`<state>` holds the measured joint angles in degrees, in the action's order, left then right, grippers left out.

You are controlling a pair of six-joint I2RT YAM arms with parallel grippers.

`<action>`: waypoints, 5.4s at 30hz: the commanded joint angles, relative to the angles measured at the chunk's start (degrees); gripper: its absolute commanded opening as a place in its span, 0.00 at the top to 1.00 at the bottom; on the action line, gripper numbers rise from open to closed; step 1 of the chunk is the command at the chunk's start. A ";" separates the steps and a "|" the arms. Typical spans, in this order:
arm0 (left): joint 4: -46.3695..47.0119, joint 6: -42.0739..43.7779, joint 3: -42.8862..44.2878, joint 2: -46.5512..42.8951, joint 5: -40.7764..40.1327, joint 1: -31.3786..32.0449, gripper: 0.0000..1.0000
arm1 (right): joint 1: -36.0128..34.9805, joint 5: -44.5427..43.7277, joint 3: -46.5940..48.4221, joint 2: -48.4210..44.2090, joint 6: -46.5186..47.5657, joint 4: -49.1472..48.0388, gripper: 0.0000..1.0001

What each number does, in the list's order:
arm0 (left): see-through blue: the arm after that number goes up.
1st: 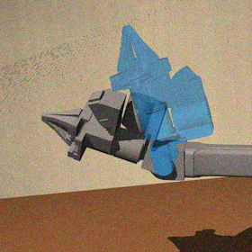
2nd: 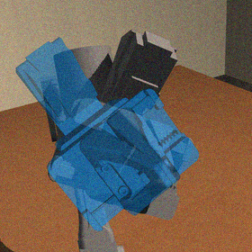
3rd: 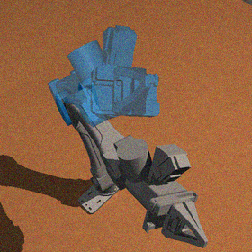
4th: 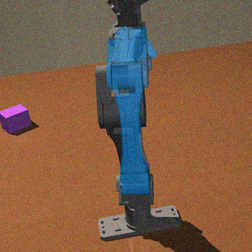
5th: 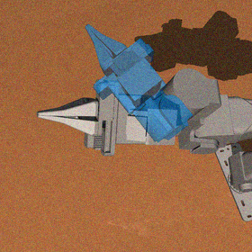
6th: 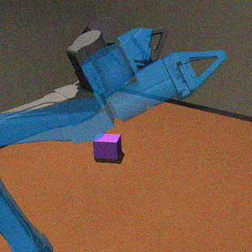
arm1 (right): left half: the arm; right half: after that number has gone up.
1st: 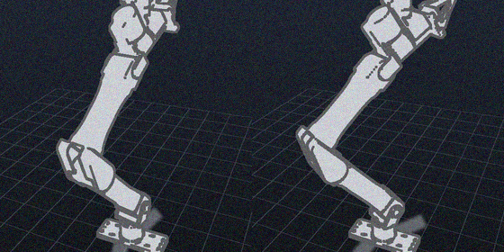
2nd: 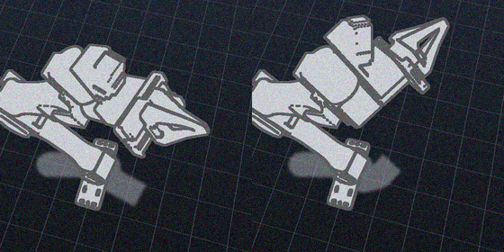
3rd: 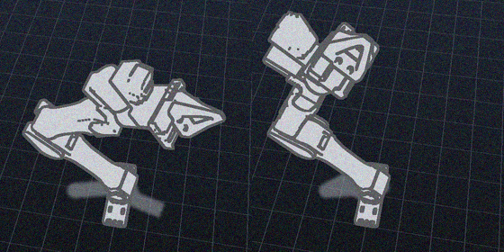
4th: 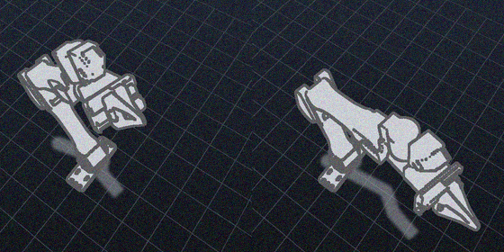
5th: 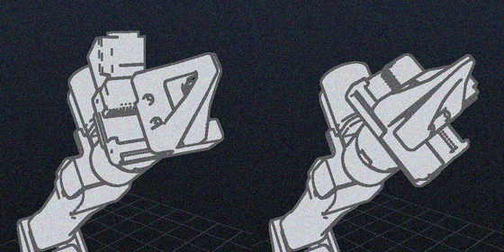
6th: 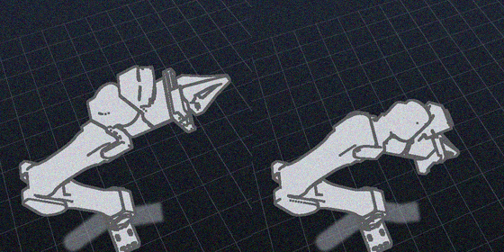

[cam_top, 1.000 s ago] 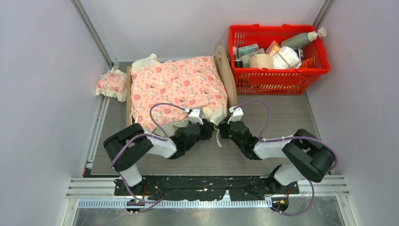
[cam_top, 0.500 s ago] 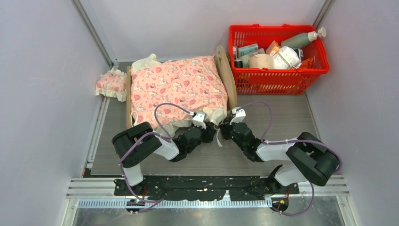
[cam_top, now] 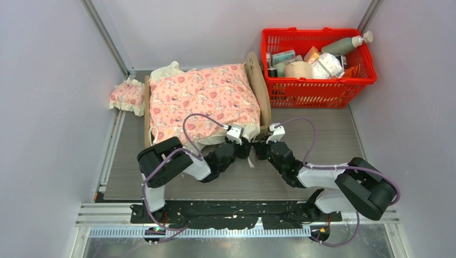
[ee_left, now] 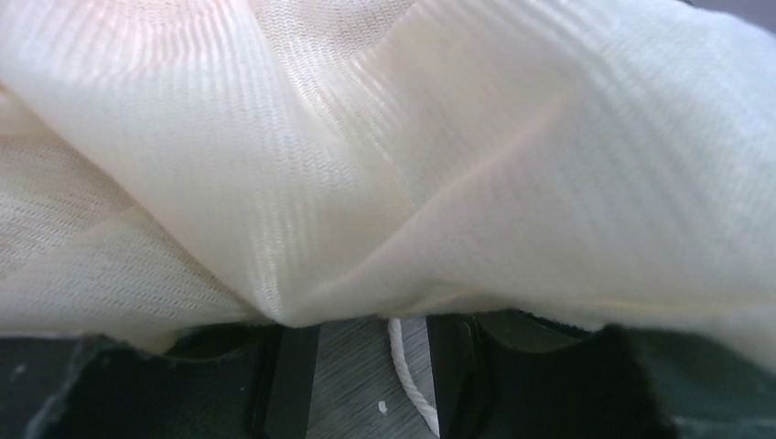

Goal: Set up the pet bed
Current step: Tie the ropes to the bed frame.

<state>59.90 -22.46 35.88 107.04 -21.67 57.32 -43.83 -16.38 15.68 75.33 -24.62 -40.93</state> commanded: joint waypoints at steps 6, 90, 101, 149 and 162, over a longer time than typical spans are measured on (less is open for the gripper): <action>8.73 3.62 2.71 3.38 -3.43 -0.10 0.71 | 0.05 0.00 -1.68 -4.15 -1.08 0.08 0.95; 16.74 1.60 4.93 8.28 -5.48 0.64 0.35 | -2.67 -0.22 -11.73 -36.11 -2.03 18.35 0.95; 19.06 3.11 6.68 9.94 -5.83 0.33 0.95 | -2.66 0.06 -12.28 -37.80 -2.41 19.28 0.95; 25.39 3.09 -13.61 -0.49 9.11 1.41 0.60 | 0.66 21.85 8.78 9.05 9.36 -5.63 0.95; 25.51 1.28 -20.92 -6.34 2.42 0.37 0.59 | 1.04 22.39 10.72 11.80 10.05 -5.23 0.95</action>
<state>83.20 -20.88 16.64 103.70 -16.10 58.33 -42.63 5.10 23.92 86.94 -15.33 -42.41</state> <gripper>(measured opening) 0.407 0.060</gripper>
